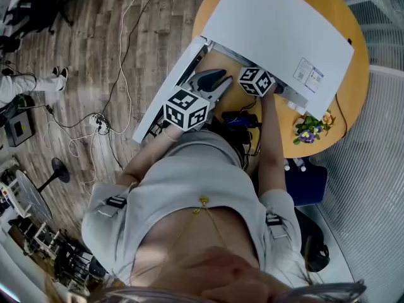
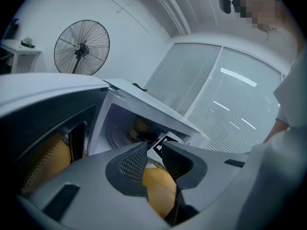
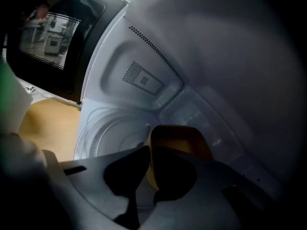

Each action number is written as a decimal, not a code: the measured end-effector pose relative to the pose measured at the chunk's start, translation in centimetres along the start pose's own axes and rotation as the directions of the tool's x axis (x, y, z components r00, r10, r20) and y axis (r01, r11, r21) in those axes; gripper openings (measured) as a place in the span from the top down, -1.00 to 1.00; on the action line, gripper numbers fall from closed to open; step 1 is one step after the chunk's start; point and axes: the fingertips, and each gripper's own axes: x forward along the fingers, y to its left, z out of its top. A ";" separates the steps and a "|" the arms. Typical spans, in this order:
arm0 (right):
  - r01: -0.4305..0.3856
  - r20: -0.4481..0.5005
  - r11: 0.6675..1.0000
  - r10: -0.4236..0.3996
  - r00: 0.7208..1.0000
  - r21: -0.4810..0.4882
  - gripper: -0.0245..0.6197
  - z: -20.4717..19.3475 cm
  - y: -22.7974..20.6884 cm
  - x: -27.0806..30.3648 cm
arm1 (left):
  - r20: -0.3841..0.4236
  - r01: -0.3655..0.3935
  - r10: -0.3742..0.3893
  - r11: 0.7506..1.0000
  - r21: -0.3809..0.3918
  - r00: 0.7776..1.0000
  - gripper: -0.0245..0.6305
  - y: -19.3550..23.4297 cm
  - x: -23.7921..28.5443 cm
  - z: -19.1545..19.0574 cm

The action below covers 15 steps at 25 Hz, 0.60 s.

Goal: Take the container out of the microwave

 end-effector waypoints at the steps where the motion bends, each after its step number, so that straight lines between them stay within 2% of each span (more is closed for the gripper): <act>1: 0.002 0.002 1.000 -0.002 1.000 -0.001 0.81 0.0 0.0 0.0 | 0.000 0.000 0.000 1.000 -0.001 1.000 0.62 0.0 0.0 -0.1; 15: -0.008 0.016 1.000 0.007 1.000 0.025 0.82 0.0 0.2 -0.7 | 0.000 0.002 -0.002 1.000 -0.011 1.000 0.62 0.0 -0.2 -0.2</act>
